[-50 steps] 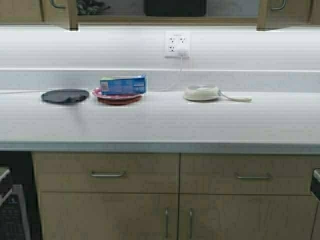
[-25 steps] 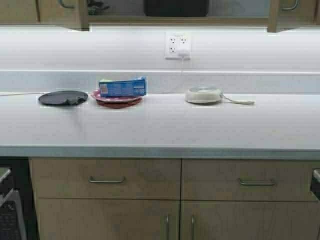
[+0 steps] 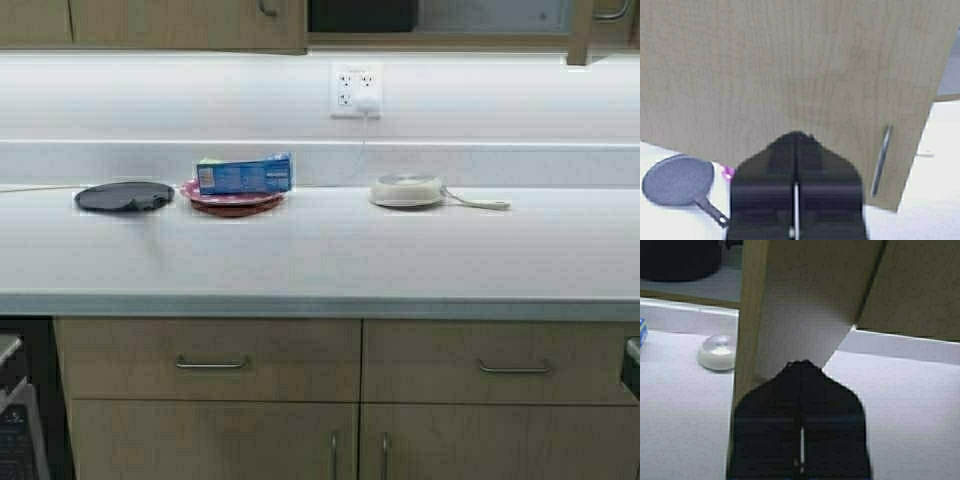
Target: Open the cabinet, put the pot inside, then close it
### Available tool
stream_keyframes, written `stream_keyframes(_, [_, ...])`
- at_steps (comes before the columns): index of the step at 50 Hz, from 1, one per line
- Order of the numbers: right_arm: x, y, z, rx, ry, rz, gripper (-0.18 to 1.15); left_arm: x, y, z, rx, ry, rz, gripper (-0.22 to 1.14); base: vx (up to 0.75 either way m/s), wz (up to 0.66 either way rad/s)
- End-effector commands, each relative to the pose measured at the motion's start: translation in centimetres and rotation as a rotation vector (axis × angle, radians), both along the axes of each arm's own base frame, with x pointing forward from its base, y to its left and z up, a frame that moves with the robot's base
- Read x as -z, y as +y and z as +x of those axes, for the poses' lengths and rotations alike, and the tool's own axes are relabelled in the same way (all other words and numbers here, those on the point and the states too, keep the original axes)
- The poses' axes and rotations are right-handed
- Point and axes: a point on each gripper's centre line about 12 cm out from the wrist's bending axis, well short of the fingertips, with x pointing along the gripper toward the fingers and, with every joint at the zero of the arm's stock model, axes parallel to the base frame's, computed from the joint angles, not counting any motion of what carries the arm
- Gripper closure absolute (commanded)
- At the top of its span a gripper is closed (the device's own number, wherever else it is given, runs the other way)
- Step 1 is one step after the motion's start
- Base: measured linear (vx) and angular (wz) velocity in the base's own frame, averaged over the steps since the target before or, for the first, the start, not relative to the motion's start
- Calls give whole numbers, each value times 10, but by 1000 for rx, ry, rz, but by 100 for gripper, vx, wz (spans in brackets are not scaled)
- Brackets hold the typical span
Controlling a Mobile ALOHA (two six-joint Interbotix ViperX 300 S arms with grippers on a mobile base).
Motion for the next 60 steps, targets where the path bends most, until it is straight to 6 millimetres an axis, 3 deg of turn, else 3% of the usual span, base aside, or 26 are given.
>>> stream_keyframes(1, [-11,-17,38,84,-6,11,90,-1,2,-5,-4,-16,-4,88,0,0])
stream_keyframes(6, [-17,-24,77,84,-63,52,90,1,2,-6,-4,-13,-3,88,0,0])
stream_keyframes(16, [-20,-10,152,6,-98,110,90,-4,4,-13,-4,-27,-3,88,0,-2])
stream_keyframes(25, [-27,56,187,-166,-108,102,90,-6,4,-15,-4,-34,-3,88,0,-3])
stream_keyframes(30, [-30,81,192,-219,-97,76,90,-2,4,-16,-4,-25,-7,88,0,-2])
stream_keyframes(38, [-23,83,183,-223,-72,77,90,2,5,-22,-3,-20,-3,88,0,0])
stream_keyframes(46, [-12,81,144,-238,-37,82,90,4,5,-18,-5,-17,1,88,0,1])
stream_keyframes(55, [10,88,73,-319,-2,117,91,-1,-2,18,-13,-34,-4,88,1,2])
stream_keyframes(60, [19,88,49,-352,-9,145,90,-6,-8,48,-14,-34,-4,88,0,1])
